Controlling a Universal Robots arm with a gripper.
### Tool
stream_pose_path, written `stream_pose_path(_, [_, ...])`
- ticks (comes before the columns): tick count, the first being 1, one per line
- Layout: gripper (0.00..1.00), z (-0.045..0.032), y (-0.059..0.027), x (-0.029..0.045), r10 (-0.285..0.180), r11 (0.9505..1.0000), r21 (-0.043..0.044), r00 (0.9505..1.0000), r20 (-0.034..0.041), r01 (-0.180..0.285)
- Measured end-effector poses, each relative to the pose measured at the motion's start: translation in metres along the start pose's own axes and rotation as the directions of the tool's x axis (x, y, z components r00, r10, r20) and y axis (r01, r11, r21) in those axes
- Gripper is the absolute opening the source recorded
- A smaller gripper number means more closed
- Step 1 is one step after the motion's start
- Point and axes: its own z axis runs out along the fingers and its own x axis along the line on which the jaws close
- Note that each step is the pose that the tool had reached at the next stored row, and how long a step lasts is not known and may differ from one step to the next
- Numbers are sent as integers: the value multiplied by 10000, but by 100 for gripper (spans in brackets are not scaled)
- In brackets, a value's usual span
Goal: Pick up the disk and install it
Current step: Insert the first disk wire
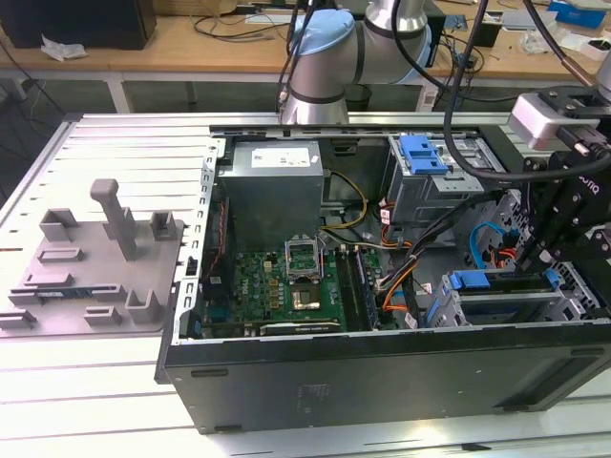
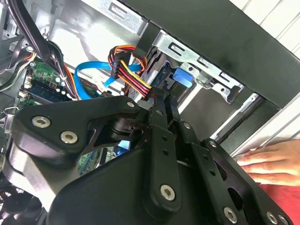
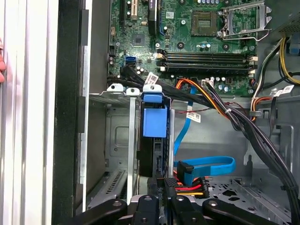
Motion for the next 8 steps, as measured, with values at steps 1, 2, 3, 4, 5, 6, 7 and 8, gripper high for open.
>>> stream_pose_path(1, [17, 3, 0, 0, 0, 10000, 0, 10000, 2, 0])
stream_pose_path(2, [17, 5, 0, 0, 0, 10000, 1, 10000, 4, 0])
stream_pose_path(3, [17, 9, -1, 0, 0, 10000, 1, 10000, 10, 0])
stream_pose_path(4, [17, 14, -3, 0, 0, 10000, 1, 10000, 19, 0])
stream_pose_path(5, [17, 18, -3, -1, -1, 10000, 1, 10000, 26, 1])
stream_pose_path(6, [17, 25, -4, -1, 0, 10000, 1, 10000, 31, 0])
stream_pose_path(7, [17, 28, -4, -1, -1, 10000, 1, 10000, 32, 1])
stream_pose_path(8, [17, 31, -4, 0, -1, 10000, 1, 10000, 33, 1])
